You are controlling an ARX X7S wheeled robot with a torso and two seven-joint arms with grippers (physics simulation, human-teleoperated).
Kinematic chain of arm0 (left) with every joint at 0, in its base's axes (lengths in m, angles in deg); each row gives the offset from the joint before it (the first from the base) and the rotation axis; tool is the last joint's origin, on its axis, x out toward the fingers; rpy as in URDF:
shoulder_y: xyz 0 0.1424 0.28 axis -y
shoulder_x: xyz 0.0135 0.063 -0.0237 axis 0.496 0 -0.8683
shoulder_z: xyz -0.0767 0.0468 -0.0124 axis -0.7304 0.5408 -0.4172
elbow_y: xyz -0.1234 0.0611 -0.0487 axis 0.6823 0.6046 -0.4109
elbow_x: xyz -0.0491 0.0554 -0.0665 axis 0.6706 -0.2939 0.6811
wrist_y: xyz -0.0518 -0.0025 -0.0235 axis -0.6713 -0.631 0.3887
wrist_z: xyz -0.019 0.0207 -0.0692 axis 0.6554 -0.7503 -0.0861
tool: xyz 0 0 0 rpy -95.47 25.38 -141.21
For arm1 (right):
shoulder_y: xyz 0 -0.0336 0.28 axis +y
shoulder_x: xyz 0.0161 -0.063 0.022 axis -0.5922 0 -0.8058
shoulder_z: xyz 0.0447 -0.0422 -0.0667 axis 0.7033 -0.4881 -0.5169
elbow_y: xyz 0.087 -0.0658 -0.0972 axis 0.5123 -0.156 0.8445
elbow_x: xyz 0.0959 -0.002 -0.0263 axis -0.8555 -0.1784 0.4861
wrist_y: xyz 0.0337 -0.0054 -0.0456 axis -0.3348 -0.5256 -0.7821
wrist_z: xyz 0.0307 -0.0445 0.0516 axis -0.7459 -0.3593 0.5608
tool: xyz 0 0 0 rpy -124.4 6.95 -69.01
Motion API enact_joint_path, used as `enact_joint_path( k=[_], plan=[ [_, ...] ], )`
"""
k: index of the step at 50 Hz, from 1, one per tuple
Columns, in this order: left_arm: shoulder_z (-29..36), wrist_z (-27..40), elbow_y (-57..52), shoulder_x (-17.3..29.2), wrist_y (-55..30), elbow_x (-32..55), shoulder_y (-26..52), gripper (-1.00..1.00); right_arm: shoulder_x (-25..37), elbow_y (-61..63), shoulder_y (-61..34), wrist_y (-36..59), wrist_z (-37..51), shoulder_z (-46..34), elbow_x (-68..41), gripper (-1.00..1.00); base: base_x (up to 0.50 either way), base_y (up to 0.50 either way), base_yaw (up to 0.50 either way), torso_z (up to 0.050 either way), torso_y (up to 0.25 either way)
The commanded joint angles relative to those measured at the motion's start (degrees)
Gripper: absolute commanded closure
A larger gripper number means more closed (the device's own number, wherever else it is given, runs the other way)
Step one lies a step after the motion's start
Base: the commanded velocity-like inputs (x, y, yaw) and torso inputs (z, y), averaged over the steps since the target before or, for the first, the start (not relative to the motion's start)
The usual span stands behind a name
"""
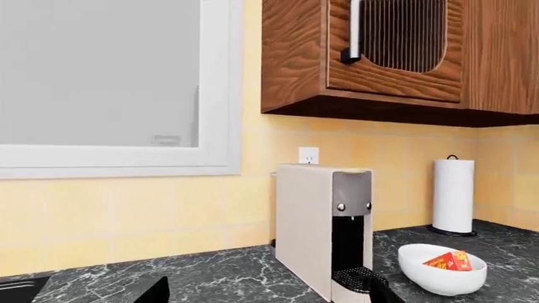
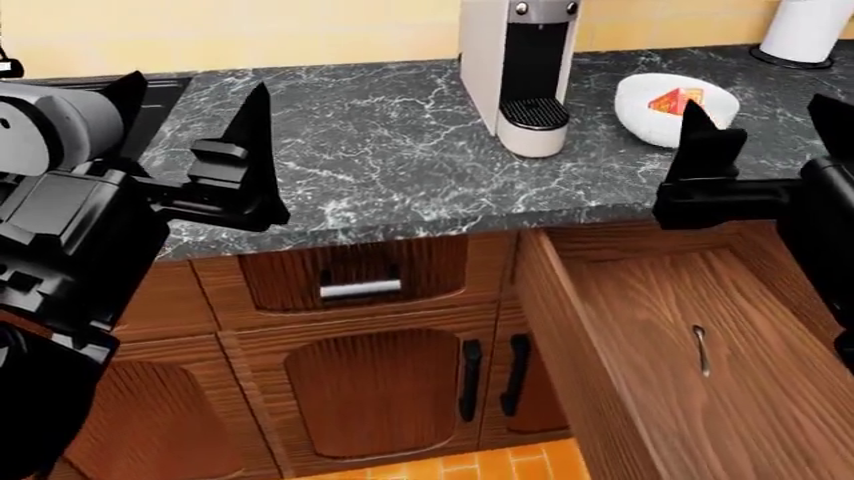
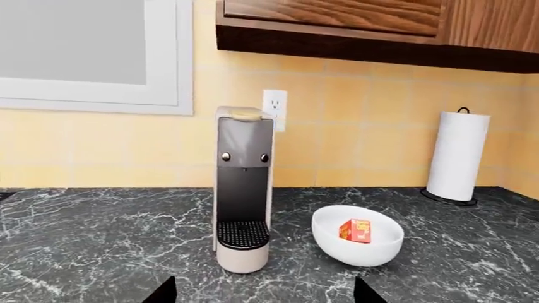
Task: Place the bar in the bowl and close the drawer.
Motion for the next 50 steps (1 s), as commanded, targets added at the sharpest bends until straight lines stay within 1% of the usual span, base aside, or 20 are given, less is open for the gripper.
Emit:
enact_joint_path(
  k=[1,50],
  plan=[
    [0.11,-0.03,-0.02,0.19,0.49,-0.03,-0.35,-1.0,0.36,0.17,0.59,-0.77,0.2,0.11,-0.22,-1.0,-0.14,0.02,-0.5,0.0,0.0],
    [1.2,1.21,0.55,1.02,0.89,1.51,0.95,-1.0,1.59,0.7,1.89,-3.47,0.76,-0.01,-1.04,-1.0,-0.13,0.04,-0.5,0.0,0.0]
  ],
)
